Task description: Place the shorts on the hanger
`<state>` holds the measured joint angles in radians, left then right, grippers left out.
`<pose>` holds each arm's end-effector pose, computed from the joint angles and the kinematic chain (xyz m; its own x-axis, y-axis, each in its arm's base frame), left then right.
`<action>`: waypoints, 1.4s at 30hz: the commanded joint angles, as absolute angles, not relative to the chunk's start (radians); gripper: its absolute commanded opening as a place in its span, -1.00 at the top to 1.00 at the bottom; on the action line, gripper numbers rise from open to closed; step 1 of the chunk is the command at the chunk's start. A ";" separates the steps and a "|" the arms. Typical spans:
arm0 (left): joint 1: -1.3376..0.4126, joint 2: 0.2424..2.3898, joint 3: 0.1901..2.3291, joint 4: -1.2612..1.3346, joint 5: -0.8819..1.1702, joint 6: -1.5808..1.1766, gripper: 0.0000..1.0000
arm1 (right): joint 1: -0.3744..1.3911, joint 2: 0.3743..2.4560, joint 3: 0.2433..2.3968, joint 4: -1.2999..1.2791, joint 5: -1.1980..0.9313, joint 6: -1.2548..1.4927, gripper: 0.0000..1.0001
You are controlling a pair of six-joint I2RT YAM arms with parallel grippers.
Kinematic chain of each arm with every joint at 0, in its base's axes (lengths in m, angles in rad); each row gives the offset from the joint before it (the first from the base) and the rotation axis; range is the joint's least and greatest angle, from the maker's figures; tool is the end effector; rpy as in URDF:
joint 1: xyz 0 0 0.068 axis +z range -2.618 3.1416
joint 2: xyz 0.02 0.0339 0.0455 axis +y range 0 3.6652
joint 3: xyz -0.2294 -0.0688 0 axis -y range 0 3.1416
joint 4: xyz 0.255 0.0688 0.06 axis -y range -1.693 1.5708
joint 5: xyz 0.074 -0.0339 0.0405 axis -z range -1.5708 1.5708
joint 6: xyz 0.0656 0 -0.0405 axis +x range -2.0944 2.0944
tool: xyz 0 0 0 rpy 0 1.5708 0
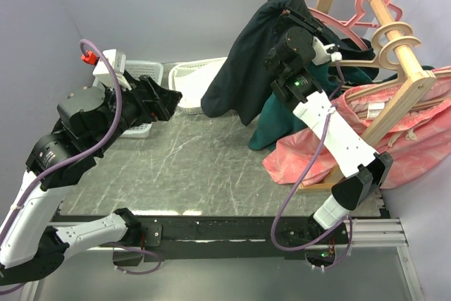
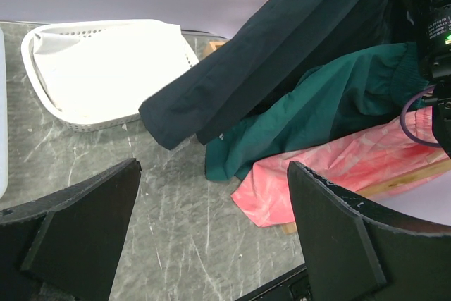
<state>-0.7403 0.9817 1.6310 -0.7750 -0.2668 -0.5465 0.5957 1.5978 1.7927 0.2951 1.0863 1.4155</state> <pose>0.1560 -0.1191 0.4890 -0.3169 -0.3895 -0.8648 0.3428 0.8031 -0.4874 0.3281 0.1523 0.5003 0.4406 0.8546 0.2750 -0.3253 -0.1335 0.9361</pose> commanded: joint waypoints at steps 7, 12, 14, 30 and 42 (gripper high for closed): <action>-0.739 0.979 1.649 -0.746 -0.255 -0.555 -0.87 | 0.633 1.554 1.767 0.403 1.031 1.350 -0.26; -0.739 0.976 1.643 -0.736 -0.249 -0.560 -0.90 | 0.692 1.594 1.830 0.410 1.009 1.235 -0.53; -0.739 0.976 1.640 -0.735 -0.249 -0.563 -0.91 | 0.712 1.617 1.862 0.405 0.999 1.184 -0.63; -0.739 0.917 1.602 -0.723 -0.282 -0.591 -0.99 | 0.937 1.701 2.011 0.307 0.954 0.821 -1.00; -0.738 0.868 1.571 -0.729 -0.314 -0.614 -0.99 | 1.040 1.709 1.912 0.215 0.825 0.555 -1.00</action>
